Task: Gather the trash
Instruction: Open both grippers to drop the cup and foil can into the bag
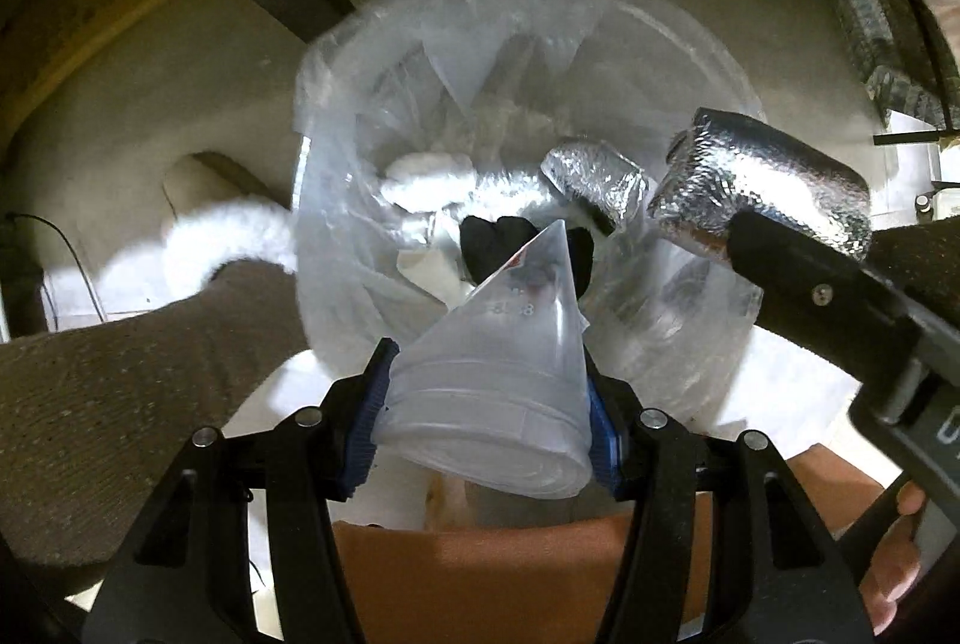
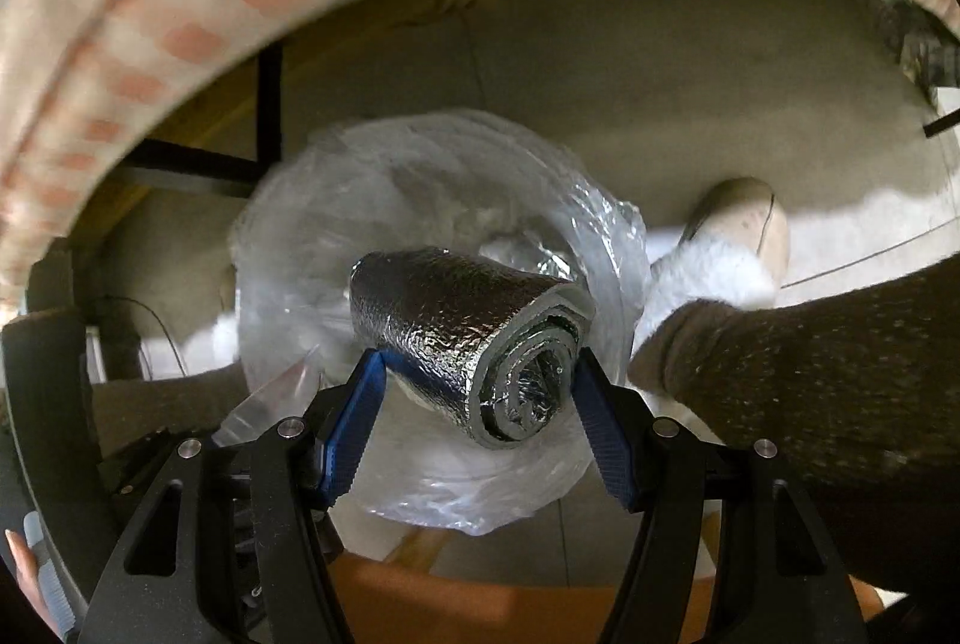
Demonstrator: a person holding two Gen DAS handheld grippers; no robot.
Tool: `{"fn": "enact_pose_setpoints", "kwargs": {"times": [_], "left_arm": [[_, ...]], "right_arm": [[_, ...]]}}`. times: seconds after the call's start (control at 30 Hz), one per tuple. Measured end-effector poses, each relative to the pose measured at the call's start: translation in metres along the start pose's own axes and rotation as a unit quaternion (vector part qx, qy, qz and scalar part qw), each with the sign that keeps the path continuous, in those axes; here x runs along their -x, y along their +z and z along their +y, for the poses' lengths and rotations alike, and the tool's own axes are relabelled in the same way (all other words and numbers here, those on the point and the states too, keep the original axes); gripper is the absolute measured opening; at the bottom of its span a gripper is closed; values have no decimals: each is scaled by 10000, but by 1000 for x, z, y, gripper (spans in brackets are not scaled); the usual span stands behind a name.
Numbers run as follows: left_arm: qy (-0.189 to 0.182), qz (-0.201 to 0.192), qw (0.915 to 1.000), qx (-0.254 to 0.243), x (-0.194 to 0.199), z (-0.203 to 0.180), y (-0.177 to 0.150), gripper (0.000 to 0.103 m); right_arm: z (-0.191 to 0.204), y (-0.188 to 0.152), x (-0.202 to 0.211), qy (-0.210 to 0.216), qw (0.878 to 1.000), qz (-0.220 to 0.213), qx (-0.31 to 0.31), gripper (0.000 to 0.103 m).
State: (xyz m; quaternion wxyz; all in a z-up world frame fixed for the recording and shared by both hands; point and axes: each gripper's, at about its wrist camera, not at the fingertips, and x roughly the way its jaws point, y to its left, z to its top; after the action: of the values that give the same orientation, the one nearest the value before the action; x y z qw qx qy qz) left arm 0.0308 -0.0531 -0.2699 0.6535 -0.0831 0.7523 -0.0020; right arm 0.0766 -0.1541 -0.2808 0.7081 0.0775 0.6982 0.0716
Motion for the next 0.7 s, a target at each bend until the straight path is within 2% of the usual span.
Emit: {"fn": "enact_pose_setpoints", "kwargs": {"times": [0.1,0.23,0.3,0.37,0.4,0.47,0.7], "left_arm": [[-21,131,9999,9,-8,0,3,57],[-278,201,9994,32,-13,3,5,59],[-341,97,9994,31,-7,4,4,74],[-338,-36,9994,24,-1,4,3,81],[-305,-100,9995,30,2,3,2,88],[-147,-237,9996,82,8,5,0,94],[-55,-476,9984,303,23,11,-3,94]], "right_arm": [[-4,4,-11,-55,9999,84,-53,60],[-9,9,-20,-189,9997,138,-58,62],[-12,12,-20,-220,9996,124,-94,65],[-13,13,-19,-344,9993,48,-103,78],[-13,13,-19,-378,9992,30,-89,81],[-12,14,-18,-448,9990,-23,-45,85],[-13,15,-8,-493,9986,-197,45,86]]}}
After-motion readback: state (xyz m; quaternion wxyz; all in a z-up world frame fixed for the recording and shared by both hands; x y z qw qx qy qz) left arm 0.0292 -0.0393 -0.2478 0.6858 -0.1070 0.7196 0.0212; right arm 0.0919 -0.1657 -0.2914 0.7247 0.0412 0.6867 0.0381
